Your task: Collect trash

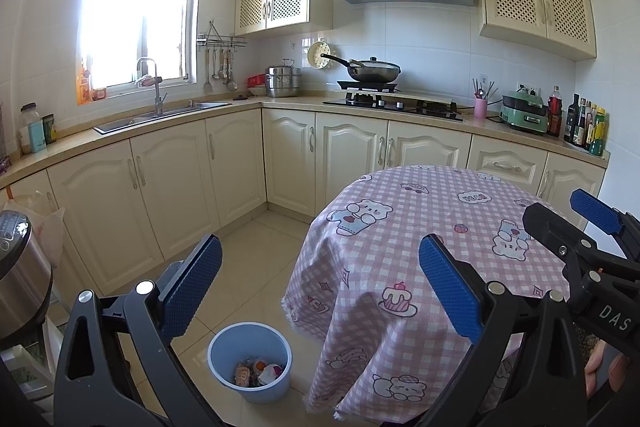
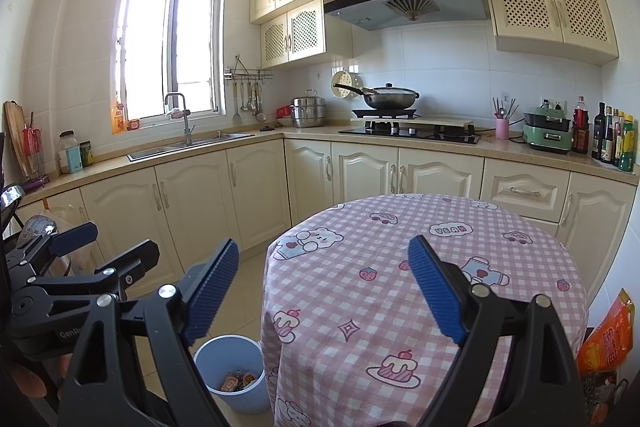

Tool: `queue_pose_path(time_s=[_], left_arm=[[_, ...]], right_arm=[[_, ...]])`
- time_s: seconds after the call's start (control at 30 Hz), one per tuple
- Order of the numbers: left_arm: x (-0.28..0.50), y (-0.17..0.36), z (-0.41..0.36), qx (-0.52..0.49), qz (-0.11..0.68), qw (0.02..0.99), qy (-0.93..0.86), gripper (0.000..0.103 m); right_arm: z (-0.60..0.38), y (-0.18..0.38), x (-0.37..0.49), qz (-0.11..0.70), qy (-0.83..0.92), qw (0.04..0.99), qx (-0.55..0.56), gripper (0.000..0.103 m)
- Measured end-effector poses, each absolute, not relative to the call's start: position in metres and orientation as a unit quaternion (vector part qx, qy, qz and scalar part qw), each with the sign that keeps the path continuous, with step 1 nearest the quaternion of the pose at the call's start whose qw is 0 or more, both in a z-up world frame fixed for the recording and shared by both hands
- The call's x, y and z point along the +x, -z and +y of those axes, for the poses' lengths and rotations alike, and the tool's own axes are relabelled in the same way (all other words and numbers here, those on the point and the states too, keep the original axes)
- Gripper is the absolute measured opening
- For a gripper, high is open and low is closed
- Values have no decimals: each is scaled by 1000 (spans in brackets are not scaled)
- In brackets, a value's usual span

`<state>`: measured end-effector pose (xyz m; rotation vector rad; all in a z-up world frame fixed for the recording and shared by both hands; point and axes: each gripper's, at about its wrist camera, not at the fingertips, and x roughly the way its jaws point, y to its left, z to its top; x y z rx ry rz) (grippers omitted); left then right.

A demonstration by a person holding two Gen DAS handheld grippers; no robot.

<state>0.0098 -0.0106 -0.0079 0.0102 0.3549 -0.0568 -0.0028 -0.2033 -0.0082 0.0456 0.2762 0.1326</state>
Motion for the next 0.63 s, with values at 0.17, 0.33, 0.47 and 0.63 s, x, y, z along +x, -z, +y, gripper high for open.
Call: queue_pose_path(time_s=[0.17,0.33,0.47,0.63], left_arm=[[10,6,-11,6,179,983,28,95],[13,6,-13,9,182,983,29,95],[16,7,-14,9,188,982,28,95],[23,12,-16,13,198,980,24,95]], right_arm=[[-203,8,-3,139,-66,988,23,85],[-205,9,0,142,-65,987,25,85],[-208,10,3,144,-63,987,27,85],[-211,15,12,153,-57,986,26,85]])
